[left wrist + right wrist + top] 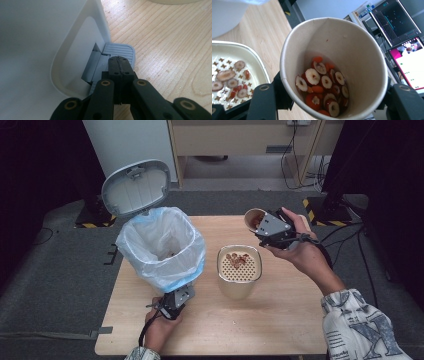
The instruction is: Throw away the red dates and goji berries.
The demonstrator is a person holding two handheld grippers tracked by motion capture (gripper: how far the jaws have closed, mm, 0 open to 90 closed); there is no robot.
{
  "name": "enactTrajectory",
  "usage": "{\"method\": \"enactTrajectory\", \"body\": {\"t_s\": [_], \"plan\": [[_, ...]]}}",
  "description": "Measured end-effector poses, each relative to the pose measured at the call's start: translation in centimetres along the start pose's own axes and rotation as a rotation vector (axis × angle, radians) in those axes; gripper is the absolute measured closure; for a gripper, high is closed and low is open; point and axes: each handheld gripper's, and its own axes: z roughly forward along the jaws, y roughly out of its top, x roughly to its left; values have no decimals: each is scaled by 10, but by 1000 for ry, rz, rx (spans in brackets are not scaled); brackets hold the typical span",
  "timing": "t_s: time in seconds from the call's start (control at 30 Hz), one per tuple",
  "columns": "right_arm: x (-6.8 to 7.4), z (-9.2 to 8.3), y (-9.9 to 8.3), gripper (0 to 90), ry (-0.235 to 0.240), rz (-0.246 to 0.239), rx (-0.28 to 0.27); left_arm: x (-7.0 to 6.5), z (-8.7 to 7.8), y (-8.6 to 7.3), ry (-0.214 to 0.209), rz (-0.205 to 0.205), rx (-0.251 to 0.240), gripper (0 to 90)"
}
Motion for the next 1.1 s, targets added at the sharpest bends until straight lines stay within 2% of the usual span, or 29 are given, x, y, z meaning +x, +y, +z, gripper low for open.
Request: {"method": "enactTrajectory", "body": {"t_s": [0.1, 0.27, 0.5, 0.73, 1.03, 1.1], "plan": [[4, 3, 0, 371, 23, -33, 5, 0, 0, 0, 0, 3, 2, 894], [0, 4, -3, 371, 11, -14, 15, 0, 0, 0, -1, 0, 2, 894], [5, 1, 0, 370, 24, -44, 7, 0, 0, 0, -2, -4, 0, 894], [7, -1, 6, 370, -9, -120, 17, 0, 0, 0, -3, -2, 1, 894], [8, 0, 10, 370, -23, -162, 33, 0, 0, 0, -2, -5, 1, 894], [8, 0, 11, 370, -34, -188, 44, 0, 0, 0, -2, -5, 2, 894]]}}
